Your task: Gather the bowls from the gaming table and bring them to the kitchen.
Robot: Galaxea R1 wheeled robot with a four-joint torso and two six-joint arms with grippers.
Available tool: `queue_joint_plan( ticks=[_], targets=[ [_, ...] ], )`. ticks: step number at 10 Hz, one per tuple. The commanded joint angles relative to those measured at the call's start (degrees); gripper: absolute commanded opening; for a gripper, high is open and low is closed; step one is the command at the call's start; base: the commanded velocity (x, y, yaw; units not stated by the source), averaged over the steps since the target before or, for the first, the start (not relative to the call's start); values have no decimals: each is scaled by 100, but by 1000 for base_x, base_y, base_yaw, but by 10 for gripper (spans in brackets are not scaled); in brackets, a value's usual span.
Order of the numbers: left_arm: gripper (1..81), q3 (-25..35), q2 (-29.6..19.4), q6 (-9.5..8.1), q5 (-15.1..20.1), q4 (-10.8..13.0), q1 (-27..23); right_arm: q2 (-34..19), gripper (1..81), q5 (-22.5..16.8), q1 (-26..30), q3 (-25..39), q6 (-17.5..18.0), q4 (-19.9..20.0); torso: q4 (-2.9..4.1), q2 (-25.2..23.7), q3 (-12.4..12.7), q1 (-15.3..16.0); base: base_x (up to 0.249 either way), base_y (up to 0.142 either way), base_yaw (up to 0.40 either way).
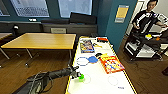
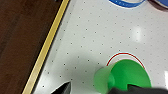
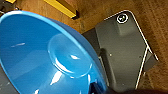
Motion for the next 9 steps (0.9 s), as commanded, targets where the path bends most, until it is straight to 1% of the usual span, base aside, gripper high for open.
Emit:
queue_joint_plan(
  ticks=[1,2,5,7,8,9],
  targets=[
    [811,251,-13,17,232,120,-837,-190,10,-286,98,141,-27,-189,0,0,0,-2,0,0,0],
    [811,251,-13,17,232,207,-775,-190,10,-286,98,141,-27,-189,0,0,0,0,0,0,0],
    [811,242,-13,8,223,234,-513,-182,10,-295,115,123,-19,-180,0,0,0,0,0,0,0],
    [811,251,-22,0,214,383,-292,-181,10,-304,133,123,-19,-180,0,0,0,0,0,0,0],
    [811,251,-31,8,205,392,-196,-173,10,-339,168,123,-19,-171,0,0,0,0,0,0,0],
    [811,268,-31,77,205,427,-117,-164,10,-400,194,114,-1,-171,0,0,0,0,0,0,0]
  ],
)
